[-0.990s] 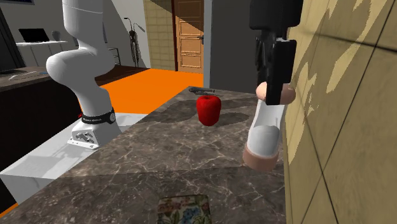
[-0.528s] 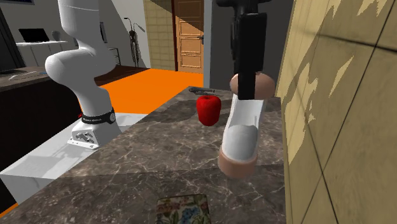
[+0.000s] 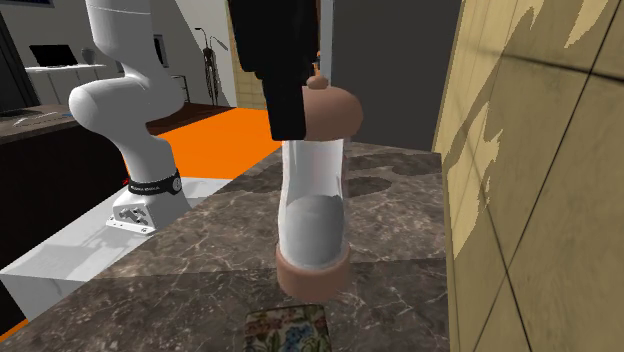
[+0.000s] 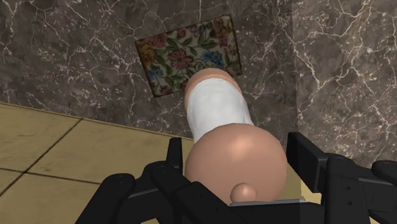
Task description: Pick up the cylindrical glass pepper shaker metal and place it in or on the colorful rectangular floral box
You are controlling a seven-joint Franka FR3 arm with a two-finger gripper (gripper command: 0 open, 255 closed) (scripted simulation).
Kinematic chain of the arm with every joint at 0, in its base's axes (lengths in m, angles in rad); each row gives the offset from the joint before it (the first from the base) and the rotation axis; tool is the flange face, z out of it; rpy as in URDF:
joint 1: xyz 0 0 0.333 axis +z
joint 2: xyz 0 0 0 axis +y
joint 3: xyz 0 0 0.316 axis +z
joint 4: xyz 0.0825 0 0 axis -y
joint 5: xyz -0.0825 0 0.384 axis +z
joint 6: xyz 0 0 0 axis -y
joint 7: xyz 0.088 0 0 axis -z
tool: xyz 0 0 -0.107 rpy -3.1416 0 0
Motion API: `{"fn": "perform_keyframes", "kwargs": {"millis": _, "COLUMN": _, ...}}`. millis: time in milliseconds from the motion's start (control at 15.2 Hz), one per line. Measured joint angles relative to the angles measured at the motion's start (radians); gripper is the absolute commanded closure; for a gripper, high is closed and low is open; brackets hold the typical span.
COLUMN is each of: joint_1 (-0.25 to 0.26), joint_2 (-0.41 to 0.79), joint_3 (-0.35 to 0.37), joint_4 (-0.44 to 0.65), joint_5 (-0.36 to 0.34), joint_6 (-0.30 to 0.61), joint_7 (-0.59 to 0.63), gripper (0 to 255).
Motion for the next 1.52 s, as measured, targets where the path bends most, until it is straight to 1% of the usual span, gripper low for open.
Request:
{"fn": "perform_keyframes", "kwargs": {"millis": 66, "joint_1": -0.009, "joint_2": -0.013, "joint_3": -0.008, "joint_4": -0.005, "joint_5": -0.004, "joint_6": -0.009, "joint_7": -0.017, "gripper": 255}}
{"fn": "perform_keyframes", "kwargs": {"millis": 132, "joint_1": -0.028, "joint_2": -0.002, "joint_3": -0.018, "joint_4": 0.024, "joint_5": 0.004, "joint_6": -0.030, "joint_7": -0.041, "gripper": 255}}
{"fn": "perform_keyframes", "kwargs": {"millis": 264, "joint_1": -0.034, "joint_2": -0.002, "joint_3": -0.022, "joint_4": 0.012, "joint_5": 0.005, "joint_6": -0.020, "joint_7": -0.053, "gripper": 255}}
{"fn": "perform_keyframes", "kwargs": {"millis": 726, "joint_1": -0.028, "joint_2": -0.015, "joint_3": -0.020, "joint_4": -0.096, "joint_5": 0.001, "joint_6": 0.075, "joint_7": -0.063, "gripper": 255}}
{"fn": "perform_keyframes", "kwargs": {"millis": 1518, "joint_1": -0.023, "joint_2": -0.007, "joint_3": -0.016, "joint_4": -0.247, "joint_5": 0.011, "joint_6": 0.232, "joint_7": -0.081, "gripper": 255}}
